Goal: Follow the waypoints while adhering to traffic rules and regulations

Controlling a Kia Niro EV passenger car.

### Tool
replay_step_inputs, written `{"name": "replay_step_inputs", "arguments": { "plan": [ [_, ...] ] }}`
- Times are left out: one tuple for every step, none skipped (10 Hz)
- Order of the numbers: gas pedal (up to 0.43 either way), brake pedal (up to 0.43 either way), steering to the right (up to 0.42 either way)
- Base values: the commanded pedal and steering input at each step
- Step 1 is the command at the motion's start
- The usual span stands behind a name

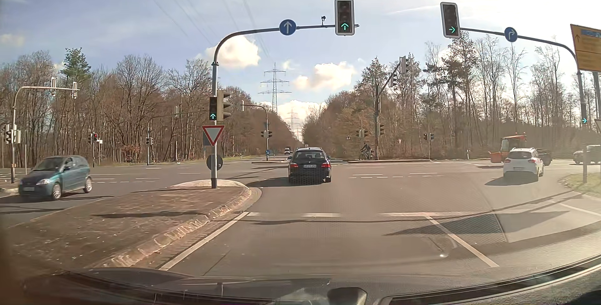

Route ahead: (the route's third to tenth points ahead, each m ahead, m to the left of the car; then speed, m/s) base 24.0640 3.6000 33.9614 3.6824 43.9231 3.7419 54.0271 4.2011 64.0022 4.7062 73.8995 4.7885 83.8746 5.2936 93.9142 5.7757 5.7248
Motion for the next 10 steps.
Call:
{"name": "replay_step_inputs", "arguments": {
  "plan": [
    [0.331,0.000,-0.010],
    [0.331,0.000,-0.009],
    [0.331,0.000,-0.009],
    [0.339,0.000,-0.005],
    [0.339,0.000,-0.001],
    [0.339,0.000,-0.001],
    [0.339,0.000,-0.001],
    [0.339,0.000,-0.002],
    [0.339,0.000,-0.003],
    [0.339,0.000,-0.006]
  ]
}}
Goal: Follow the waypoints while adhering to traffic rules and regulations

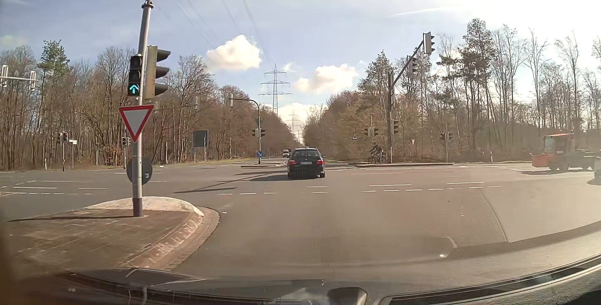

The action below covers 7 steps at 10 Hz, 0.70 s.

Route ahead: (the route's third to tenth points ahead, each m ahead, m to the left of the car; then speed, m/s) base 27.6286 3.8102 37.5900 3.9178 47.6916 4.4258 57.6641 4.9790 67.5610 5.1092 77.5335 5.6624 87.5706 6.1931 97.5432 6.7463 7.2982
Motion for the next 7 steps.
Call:
{"name": "replay_step_inputs", "arguments": {
  "plan": [
    [0.339,0.000,-0.009],
    [0.339,0.000,-0.010],
    [0.339,0.000,-0.010],
    [0.339,0.000,-0.010],
    [0.339,0.000,-0.010],
    [0.339,0.000,-0.010],
    [0.339,0.000,-0.010]
  ]
}}
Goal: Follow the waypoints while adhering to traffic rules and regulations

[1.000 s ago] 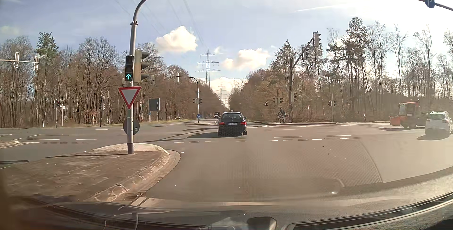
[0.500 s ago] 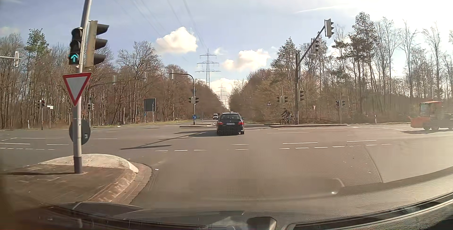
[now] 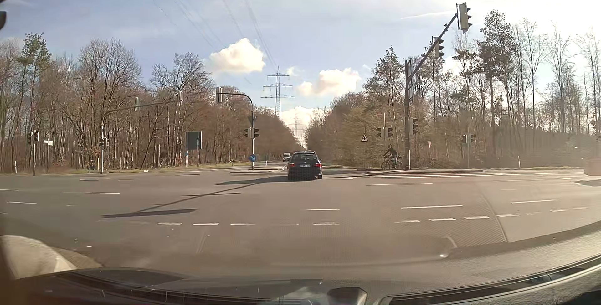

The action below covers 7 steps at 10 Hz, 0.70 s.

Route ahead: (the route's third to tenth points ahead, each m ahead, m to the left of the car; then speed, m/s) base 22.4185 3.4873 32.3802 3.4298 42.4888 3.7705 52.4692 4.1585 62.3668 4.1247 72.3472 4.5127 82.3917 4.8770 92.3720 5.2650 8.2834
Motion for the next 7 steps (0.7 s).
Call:
{"name": "replay_step_inputs", "arguments": {
  "plan": [
    [0.339,0.000,-0.010],
    [0.339,0.000,-0.010],
    [0.339,0.000,-0.010],
    [0.339,0.000,-0.010],
    [0.339,0.000,-0.010],
    [0.339,0.000,-0.010],
    [0.339,0.000,-0.010]
  ]
}}
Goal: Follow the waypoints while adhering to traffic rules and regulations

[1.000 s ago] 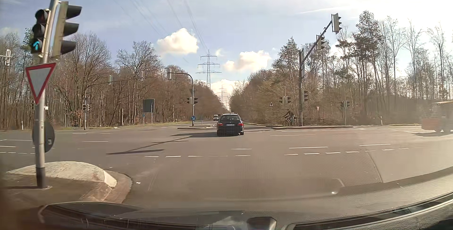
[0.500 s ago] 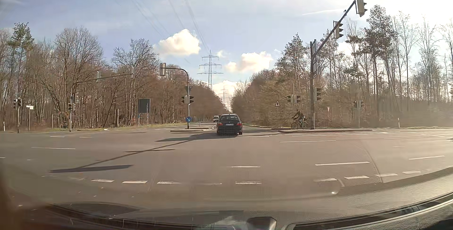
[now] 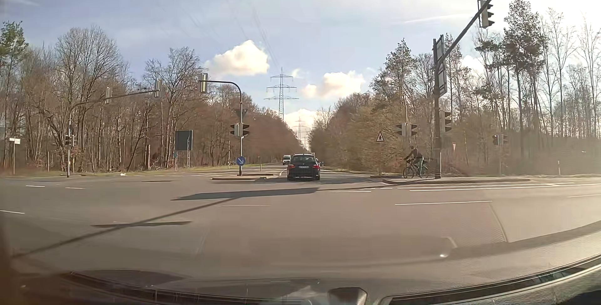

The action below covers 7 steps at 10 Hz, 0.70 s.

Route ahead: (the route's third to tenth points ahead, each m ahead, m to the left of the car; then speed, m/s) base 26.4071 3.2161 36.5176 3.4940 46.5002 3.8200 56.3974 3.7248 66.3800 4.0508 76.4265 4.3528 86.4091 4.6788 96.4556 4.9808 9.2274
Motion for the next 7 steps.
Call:
{"name": "replay_step_inputs", "arguments": {
  "plan": [
    [0.339,0.000,-0.010],
    [0.339,0.000,-0.011],
    [0.339,0.000,-0.012],
    [0.339,0.000,-0.013],
    [0.339,0.000,-0.013],
    [0.339,0.000,-0.013],
    [0.339,0.000,-0.013]
  ]
}}
